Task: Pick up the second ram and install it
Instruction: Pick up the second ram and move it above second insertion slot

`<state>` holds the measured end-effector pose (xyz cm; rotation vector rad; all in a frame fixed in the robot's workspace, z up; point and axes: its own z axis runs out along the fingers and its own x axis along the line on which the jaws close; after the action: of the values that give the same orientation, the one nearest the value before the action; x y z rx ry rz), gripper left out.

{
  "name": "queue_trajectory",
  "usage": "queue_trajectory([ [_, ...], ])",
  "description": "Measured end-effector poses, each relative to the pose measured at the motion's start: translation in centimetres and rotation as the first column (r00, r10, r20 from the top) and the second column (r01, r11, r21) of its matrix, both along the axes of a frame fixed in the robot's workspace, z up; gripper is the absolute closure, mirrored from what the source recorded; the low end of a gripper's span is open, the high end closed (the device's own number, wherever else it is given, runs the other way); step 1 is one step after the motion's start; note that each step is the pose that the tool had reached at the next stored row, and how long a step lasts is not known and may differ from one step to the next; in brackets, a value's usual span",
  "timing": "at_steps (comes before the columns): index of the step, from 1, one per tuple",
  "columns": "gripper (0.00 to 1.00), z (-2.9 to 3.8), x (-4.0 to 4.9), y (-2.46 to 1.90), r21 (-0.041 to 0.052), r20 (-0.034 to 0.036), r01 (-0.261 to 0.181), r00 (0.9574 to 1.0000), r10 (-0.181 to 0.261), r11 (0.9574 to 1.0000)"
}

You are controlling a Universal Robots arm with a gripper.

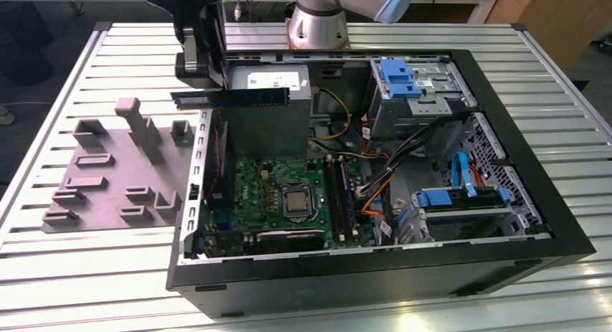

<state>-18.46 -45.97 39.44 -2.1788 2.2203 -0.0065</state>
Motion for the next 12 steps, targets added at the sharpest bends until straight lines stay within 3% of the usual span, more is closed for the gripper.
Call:
queue_trajectory([
  [12,0.86,0.00,1.03,0.00,0.0000,0.0000,0.000,1.0000,0.000,1.0000],
])
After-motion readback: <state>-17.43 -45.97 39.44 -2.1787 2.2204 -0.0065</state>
